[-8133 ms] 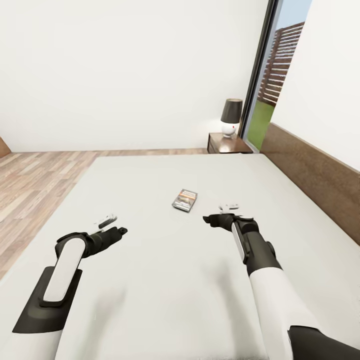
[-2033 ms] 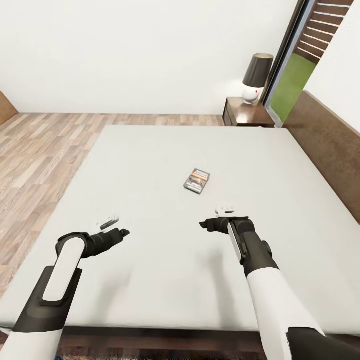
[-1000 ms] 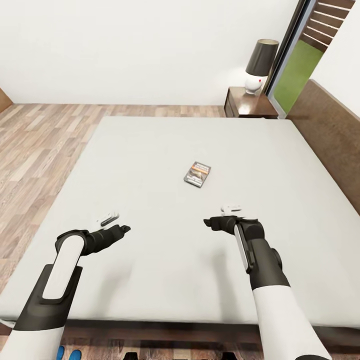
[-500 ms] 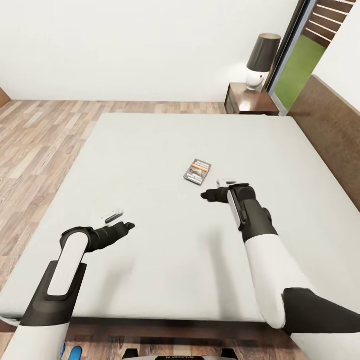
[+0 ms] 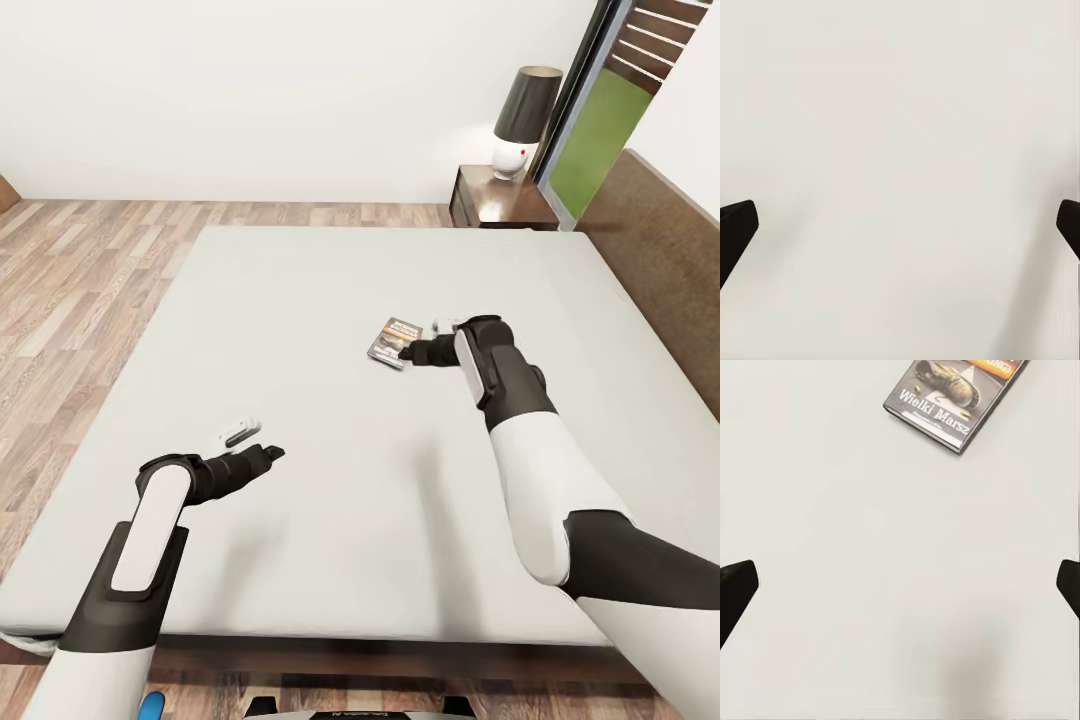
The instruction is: In the bedroom, move the book from the bed onto either nightstand, and place the two sandals side by side next to the bed.
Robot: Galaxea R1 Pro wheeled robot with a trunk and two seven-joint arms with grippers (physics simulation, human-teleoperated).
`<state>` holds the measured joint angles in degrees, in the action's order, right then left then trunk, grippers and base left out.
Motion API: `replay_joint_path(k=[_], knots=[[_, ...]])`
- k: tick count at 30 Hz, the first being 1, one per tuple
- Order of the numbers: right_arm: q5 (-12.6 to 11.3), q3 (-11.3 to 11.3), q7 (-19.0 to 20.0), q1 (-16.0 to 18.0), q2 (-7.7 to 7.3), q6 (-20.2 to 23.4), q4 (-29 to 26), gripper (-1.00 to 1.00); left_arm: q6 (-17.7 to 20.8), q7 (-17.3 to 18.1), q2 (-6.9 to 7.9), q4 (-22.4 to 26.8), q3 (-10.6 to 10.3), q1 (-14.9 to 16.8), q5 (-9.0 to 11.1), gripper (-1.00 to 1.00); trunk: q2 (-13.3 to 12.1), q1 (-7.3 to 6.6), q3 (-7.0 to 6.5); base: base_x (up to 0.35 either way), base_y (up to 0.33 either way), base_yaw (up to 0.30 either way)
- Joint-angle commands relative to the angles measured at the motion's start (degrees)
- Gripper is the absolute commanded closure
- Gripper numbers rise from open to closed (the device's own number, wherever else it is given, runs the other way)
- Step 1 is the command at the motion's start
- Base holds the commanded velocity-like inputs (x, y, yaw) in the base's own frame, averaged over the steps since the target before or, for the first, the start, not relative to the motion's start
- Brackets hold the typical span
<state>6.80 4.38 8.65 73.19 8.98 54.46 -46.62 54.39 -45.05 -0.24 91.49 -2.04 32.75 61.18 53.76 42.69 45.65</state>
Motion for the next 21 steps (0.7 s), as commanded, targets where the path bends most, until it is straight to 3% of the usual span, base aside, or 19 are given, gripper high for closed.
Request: replay_joint_path(k=[1, 4, 5, 9, 12, 15, 18, 21], knots=[[0.7, 0.2, 0.5, 0.5, 0.07, 1.1, -0.1, -1.0, 0.1, -0.7, -0.15, 0.1, 0.4, 0.0, 0.6, -1.0, 0.0, 0.01, 0.08, 0.0, 0.0, 0.0], [0.7, 0.2, 0.4, 2.6, -0.09, 2.4, -0.2, -1.0, 0.1, -0.8, -0.57, 0.3, 1.1, -0.1, 0.7, -1.0, 0.0, 0.01, 0.23, 0.0, 0.0, 0.0], [0.7, 0.3, 0.5, 5.8, -0.27, 3.2, 0.3, -1.0, 0.2, -0.9, -1.02, 0.3, 1.4, -0.4, 0.7, -1.0, 0.0, 0.01, 0.29, 0.0, 0.0, -0.004], [0.7, 0.5, 0.7, 11.5, -1.0, 4.4, 1.6, -1.0, 0.3, -0.9, -1.67, 0.3, 1.9, -0.6, 0.9, -1.0, 0.0, 0.01, 0.58, 0.0, 0.0, -0.025], [0.7, 0.5, 0.7, 12.4, -1.47, 4.6, 1.8, -1.0, 0.4, -0.9, -1.74, 0.3, 1.9, -0.5, 1.0, -1.0, 0.0, 0.01, 0.82, 0.0, 0.0, -0.04], [0.7, 0.4, 0.7, 14.1, -3.32, 5.0, 2.3, -1.0, 0.5, -0.8, -1.51, 0.4, 2.0, 0.2, 1.2, -1.0, 0.0, 0.01, 1.07, 0.0, 0.0, -0.036], [0.8, 0.4, 0.6, 14.8, -4.03, 5.1, 2.6, -1.0, 0.5, -0.7, -1.27, 0.4, 2.4, 0.5, 1.3, -1.0, 0.0, 0.01, 1.32, 0.0, 0.0, -0.021], [0.9, 0.3, 0.5, 15.6, -4.68, 5.2, 2.5, -1.0, 0.5, -0.5, -0.62, 0.4, 3.9, 0.4, 1.4, -1.0, 0.0, 0.01, 1.58, 0.0, 0.0, -0.036]])
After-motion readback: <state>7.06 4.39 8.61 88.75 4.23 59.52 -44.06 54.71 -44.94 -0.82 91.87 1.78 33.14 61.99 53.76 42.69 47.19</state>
